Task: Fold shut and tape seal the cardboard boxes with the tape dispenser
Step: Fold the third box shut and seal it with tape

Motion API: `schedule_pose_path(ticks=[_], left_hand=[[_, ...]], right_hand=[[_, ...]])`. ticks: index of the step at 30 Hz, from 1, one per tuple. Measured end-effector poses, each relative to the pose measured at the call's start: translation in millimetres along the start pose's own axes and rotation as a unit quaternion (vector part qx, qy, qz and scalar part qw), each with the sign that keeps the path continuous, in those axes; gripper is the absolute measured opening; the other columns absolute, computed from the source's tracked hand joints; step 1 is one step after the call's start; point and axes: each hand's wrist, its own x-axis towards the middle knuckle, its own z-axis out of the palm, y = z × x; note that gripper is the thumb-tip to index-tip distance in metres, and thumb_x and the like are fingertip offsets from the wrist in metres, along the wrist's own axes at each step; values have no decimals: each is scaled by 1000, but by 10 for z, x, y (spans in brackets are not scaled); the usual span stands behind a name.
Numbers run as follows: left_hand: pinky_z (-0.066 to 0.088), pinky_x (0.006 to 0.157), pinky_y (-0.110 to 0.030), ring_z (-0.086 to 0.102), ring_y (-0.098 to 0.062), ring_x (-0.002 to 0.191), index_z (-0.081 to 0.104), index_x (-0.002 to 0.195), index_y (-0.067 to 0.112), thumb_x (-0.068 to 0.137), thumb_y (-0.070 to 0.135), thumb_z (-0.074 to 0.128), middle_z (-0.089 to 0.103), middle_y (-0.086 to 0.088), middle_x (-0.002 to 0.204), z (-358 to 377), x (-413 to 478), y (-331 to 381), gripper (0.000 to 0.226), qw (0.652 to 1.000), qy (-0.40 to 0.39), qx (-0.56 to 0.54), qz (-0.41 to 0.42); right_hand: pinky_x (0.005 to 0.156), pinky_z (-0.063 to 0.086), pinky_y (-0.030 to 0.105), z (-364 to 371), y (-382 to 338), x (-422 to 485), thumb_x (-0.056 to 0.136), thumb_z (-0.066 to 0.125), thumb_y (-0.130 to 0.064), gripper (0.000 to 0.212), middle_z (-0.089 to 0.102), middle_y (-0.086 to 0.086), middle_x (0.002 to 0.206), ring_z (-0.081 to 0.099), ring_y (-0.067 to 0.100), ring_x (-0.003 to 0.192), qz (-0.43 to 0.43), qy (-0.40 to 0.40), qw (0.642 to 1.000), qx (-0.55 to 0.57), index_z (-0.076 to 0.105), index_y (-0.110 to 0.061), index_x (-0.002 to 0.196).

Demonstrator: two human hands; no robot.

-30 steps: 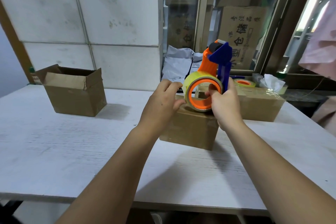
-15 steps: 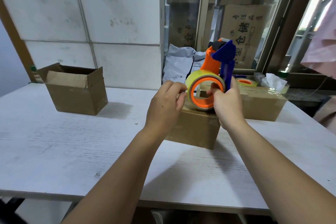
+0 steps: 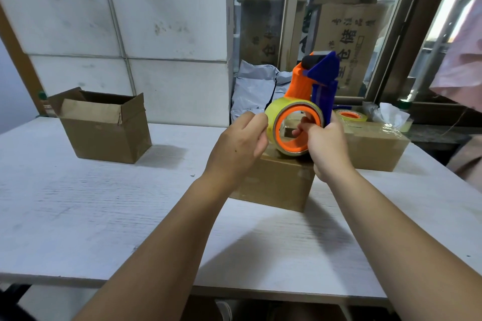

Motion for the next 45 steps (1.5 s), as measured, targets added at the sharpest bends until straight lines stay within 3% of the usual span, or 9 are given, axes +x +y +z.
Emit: schedule_pose_path(ticks=[9,16,19,26,31,34,39,42,45], left_hand=[[35,57,-23,43,-15,58,51,74,4,81,-3,54,52,-8,67,10,43,80,11,995,40,-47,-84],[50,63,-34,63,-21,70,47,79,18,91,6,54,64,-5,76,-22,44,219,19,961,55,-121,-241],[58,74,-38,69,-13,75,52,78,22,93,11,55,69,0,78,-62,89,282,19,910,52,-222,-347],[54,92,-34,68,-16,88,57,98,15,87,3,60,71,-10,96,-209,161,228,16,758,2,-401,-514],[56,74,-22,67,-16,79,53,113,3,90,17,64,65,-14,89,-216,213,83,28,610,21,-526,-592],[53,55,-16,64,-9,59,53,118,-3,87,7,66,65,-9,78,-132,231,10,35,595,19,-528,-606],[48,46,-12,56,-10,63,59,86,2,91,-2,56,62,-7,73,-155,338,-41,7,545,-35,-533,-646],[48,50,-13,54,-5,54,58,79,8,94,4,55,60,1,51,-211,377,-46,15,573,-89,-480,-658],[50,63,-17,55,-6,62,58,79,10,95,7,55,59,-1,68,-242,423,-49,16,595,-141,-437,-660]], right_hand=[[78,56,39,7,14,40,93,52,-6,26,66,0,76,67,20,77,24,-18,999,26,52,-32,90],[87,53,44,45,28,-12,92,51,-6,33,69,4,89,66,26,95,-12,-19,1000,-6,52,-33,111],[84,51,33,36,22,-43,94,51,-8,42,65,3,111,61,21,102,-40,-4,999,-20,47,-27,131],[68,39,11,66,18,-121,94,51,-6,45,55,-9,114,53,7,93,-129,5,989,-77,41,-27,132],[83,46,17,85,53,-161,88,54,1,54,52,-7,126,50,12,110,-184,-7,977,-110,39,-28,132],[79,43,10,74,72,-146,85,54,5,59,50,-4,130,49,12,114,-197,-15,973,-115,39,-27,132],[88,48,28,92,94,-150,77,55,12,63,52,2,124,50,20,113,-247,-9,960,-130,42,-21,128],[89,48,28,101,107,-174,71,55,14,64,51,6,120,48,20,110,-283,-11,950,-131,44,-14,128],[83,39,9,87,109,-187,68,53,10,62,50,8,118,45,17,105,-319,-12,938,-138,45,-7,127]])
